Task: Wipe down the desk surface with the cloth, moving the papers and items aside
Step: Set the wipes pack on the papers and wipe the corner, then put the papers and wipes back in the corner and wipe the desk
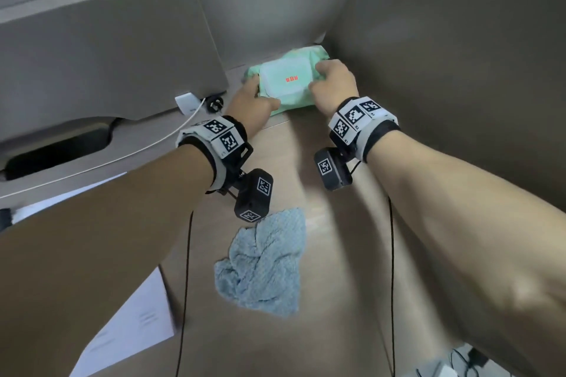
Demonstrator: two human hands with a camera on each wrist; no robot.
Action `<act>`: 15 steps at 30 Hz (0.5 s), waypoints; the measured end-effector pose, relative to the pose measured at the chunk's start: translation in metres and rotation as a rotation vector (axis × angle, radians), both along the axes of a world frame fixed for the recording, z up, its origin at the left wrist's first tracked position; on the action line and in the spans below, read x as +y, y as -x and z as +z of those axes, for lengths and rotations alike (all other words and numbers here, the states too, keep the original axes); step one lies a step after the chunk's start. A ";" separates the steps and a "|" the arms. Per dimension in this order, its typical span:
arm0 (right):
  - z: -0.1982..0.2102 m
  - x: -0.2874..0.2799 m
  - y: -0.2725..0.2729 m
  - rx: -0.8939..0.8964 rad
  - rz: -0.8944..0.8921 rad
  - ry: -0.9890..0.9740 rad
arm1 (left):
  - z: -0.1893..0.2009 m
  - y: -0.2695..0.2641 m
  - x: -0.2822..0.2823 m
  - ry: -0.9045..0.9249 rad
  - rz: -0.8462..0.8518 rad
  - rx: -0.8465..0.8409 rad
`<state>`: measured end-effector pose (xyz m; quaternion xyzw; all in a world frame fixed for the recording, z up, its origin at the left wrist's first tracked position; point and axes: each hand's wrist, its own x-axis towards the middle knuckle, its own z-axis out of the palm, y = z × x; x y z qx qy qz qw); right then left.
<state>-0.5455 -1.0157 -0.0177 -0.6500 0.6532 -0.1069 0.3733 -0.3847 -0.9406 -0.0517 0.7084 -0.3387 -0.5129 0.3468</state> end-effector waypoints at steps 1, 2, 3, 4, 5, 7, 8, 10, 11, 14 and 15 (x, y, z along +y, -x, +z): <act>-0.003 -0.001 0.001 0.012 0.024 -0.003 | -0.003 0.000 -0.001 0.016 -0.019 -0.011; -0.005 -0.001 0.001 0.028 0.048 -0.007 | 0.006 0.004 0.001 0.030 -0.038 -0.031; -0.008 0.000 0.002 0.034 0.070 -0.006 | 0.020 0.009 0.006 0.041 -0.054 -0.049; -0.009 0.003 0.002 0.046 0.088 0.001 | 0.033 0.013 0.011 0.048 -0.061 -0.063; -0.011 0.006 0.002 0.059 0.095 0.020 | 0.041 0.015 0.016 0.049 -0.065 -0.063; -0.011 0.016 0.001 0.101 0.088 0.065 | 0.045 0.014 0.027 0.032 -0.046 -0.087; -0.010 0.023 0.001 0.130 0.086 0.093 | 0.043 0.010 0.035 0.018 -0.031 -0.133; -0.009 0.040 0.002 0.183 0.082 0.135 | 0.038 -0.006 0.055 -0.057 -0.003 -0.243; -0.009 0.050 0.002 0.193 0.078 0.151 | 0.035 -0.016 0.066 -0.105 0.009 -0.286; -0.002 0.092 -0.008 0.179 0.077 0.189 | 0.035 -0.059 0.115 -0.187 0.070 -0.434; 0.000 0.108 -0.015 0.158 0.094 0.182 | 0.037 -0.076 0.135 -0.207 0.086 -0.494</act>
